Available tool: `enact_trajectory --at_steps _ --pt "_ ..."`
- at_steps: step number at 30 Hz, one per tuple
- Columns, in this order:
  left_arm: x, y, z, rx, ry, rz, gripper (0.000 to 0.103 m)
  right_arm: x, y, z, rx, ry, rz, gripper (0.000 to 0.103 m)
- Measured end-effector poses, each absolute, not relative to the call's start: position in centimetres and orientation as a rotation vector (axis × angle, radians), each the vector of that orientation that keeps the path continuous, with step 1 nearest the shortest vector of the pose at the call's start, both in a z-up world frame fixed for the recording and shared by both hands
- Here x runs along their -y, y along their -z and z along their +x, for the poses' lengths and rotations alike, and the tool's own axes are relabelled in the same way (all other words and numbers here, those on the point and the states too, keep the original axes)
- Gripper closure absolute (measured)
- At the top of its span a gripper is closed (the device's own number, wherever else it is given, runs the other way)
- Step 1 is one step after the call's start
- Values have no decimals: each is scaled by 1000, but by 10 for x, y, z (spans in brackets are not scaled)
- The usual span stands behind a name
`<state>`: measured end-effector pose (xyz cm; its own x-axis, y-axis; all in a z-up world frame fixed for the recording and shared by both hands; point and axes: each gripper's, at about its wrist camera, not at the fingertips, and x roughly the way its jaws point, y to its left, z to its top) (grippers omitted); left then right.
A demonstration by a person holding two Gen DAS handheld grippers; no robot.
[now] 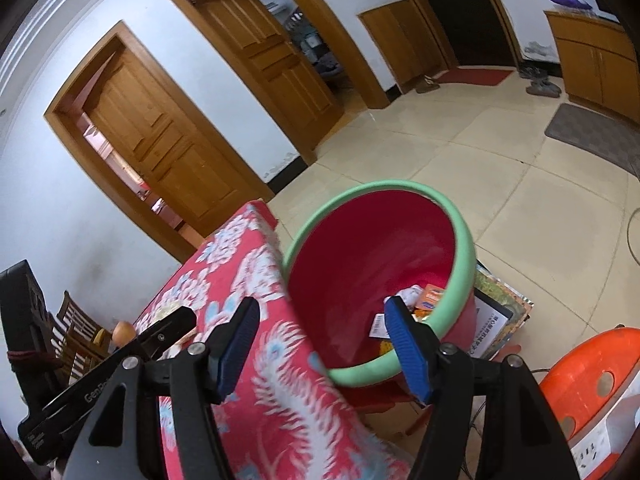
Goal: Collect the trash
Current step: 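Move both grippers back over the remaining table items, then grasp the white crumpled paper with the left gripper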
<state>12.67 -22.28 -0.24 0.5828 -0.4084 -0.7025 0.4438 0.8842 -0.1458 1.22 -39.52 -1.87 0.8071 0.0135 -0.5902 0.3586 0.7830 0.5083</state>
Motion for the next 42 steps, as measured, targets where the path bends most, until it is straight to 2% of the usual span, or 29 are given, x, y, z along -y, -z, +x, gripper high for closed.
enact_trajectory --at_steps 23,31,34,42 --pt "46 -9 139 -788 156 -37 46 289 -4 38 -685 25 546 30" --pt "-1 12 165 -828 64 -20 44 270 -4 53 -718 34 525 30" --pt "-13 24 175 -834 20 -2 37 261 -3 61 -736 36 504 30" --pt "-28 57 192 -882 -17 -5 37 249 2 71 -774 42 481 29"
